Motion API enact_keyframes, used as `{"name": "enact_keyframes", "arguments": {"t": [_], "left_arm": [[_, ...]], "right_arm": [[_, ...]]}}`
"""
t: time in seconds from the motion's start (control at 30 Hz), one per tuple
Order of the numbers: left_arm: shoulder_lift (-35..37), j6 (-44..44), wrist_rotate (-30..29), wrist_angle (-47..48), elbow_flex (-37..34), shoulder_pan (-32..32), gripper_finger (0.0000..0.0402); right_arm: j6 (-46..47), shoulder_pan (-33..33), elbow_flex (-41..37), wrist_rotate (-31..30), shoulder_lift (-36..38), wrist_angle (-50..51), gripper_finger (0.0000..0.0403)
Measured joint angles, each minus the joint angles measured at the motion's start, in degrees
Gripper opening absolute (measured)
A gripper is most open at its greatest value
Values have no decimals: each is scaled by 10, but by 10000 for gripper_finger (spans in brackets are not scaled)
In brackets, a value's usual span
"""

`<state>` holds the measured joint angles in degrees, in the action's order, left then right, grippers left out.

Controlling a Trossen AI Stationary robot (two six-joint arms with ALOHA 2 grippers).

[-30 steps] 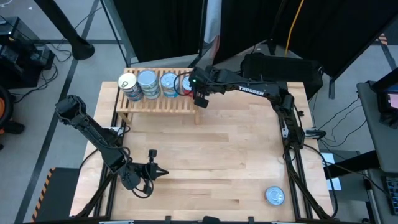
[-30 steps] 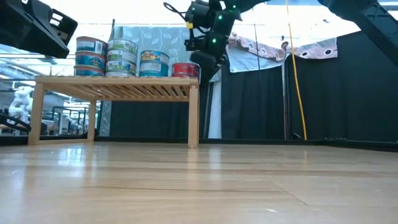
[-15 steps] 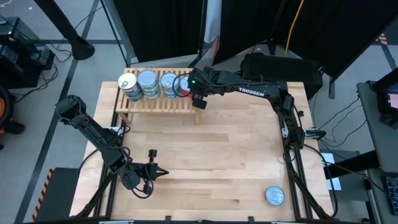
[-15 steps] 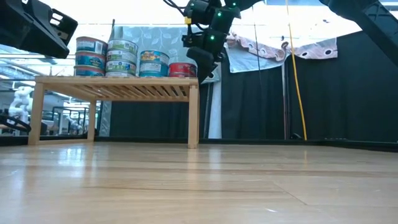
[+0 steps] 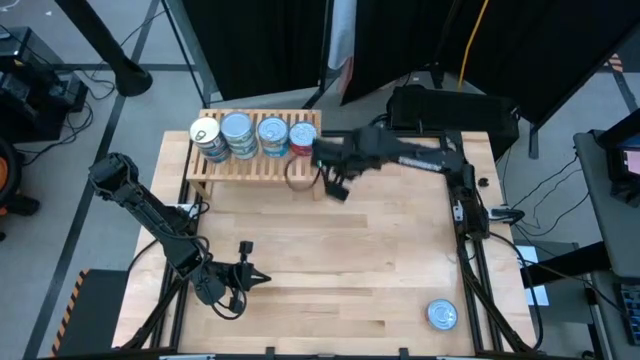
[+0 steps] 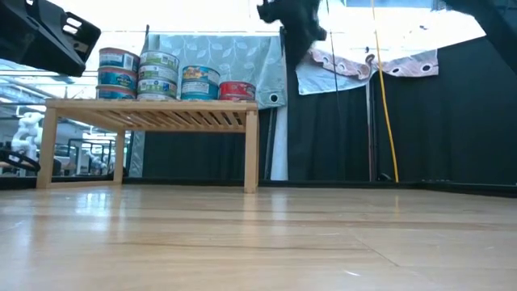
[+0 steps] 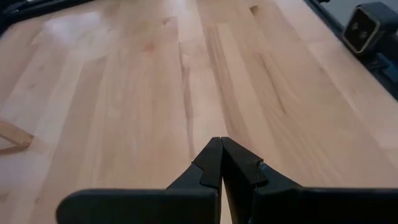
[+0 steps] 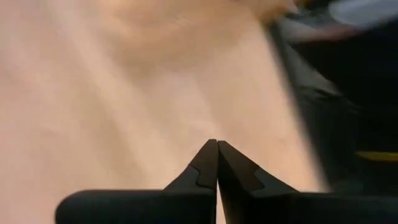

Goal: Stack canned seafood by type on shelf
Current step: Stack the red can on top of the other red can

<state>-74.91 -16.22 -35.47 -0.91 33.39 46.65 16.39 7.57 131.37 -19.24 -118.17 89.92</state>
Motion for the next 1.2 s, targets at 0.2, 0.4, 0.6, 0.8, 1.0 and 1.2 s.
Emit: {"name": "enact_keyframes", "arguments": {"t": [0.2,0.4,0.6,0.8,1.0,1.2], "left_arm": [[0,0,16,-13,0,7,11],[-5,32,26,-71,0,20,11],[-5,66,28,-129,0,23,11],[-5,95,38,-173,0,22,11],[-5,106,38,-182,0,22,11],[-5,107,38,-180,0,22,11]], "right_arm": [[162,-141,-6,53,42,0,0],[287,-293,-24,13,49,1,0],[388,-410,-78,-31,47,0,0],[546,-498,-180,21,47,-7,0],[682,-552,-283,90,47,-71,0],[766,-569,-361,225,46,-131,0]]}}
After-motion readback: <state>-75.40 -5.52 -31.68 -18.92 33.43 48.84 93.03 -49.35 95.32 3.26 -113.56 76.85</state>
